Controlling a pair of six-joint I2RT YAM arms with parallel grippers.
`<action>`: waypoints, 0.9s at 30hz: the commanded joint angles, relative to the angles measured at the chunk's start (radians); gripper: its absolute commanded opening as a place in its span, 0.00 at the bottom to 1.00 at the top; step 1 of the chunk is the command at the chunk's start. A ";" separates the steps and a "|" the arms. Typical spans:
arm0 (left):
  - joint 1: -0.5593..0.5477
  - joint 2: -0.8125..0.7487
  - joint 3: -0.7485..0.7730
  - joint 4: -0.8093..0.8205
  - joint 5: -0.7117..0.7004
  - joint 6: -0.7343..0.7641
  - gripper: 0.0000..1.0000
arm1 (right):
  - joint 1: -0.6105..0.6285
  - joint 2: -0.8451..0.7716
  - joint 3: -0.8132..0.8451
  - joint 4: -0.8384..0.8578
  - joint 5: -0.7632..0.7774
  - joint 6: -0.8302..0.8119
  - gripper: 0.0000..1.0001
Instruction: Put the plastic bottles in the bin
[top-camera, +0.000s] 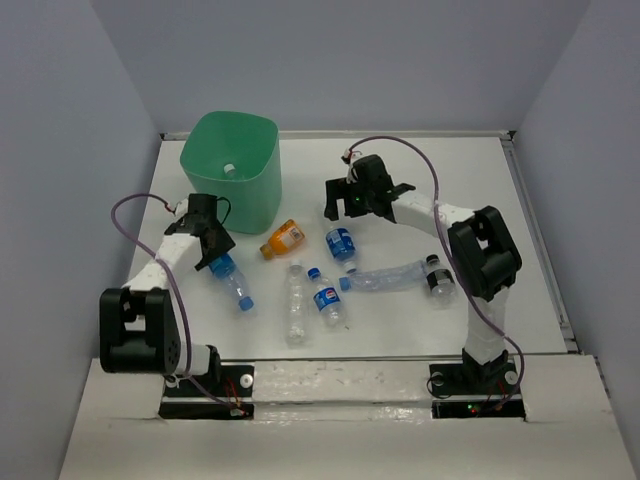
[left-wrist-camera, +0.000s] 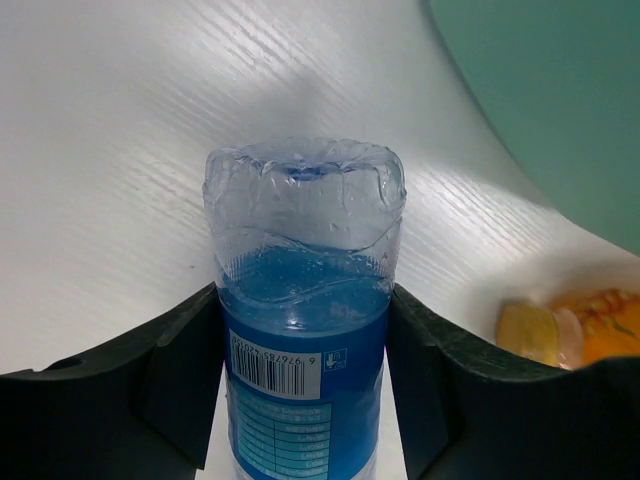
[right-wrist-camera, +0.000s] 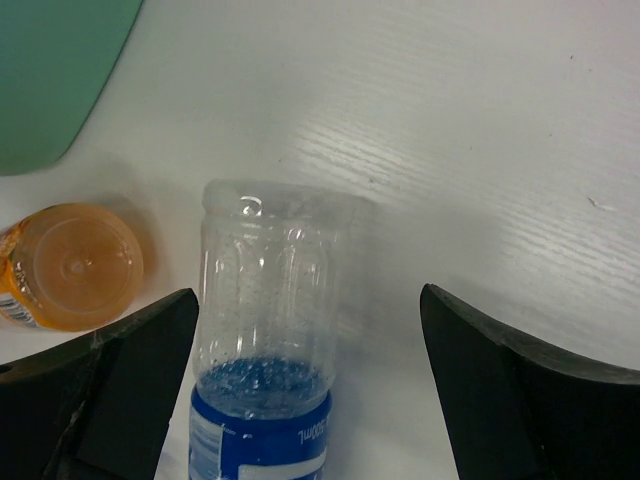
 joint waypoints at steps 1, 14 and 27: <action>0.004 -0.232 0.068 -0.090 -0.010 0.042 0.46 | 0.002 0.072 0.110 -0.035 -0.005 -0.027 0.97; -0.002 -0.421 0.586 -0.078 0.044 0.034 0.49 | 0.002 0.162 0.213 -0.017 -0.030 0.023 0.69; -0.004 0.053 0.939 0.268 -0.176 0.098 0.48 | 0.002 -0.036 0.117 0.084 0.067 0.016 0.45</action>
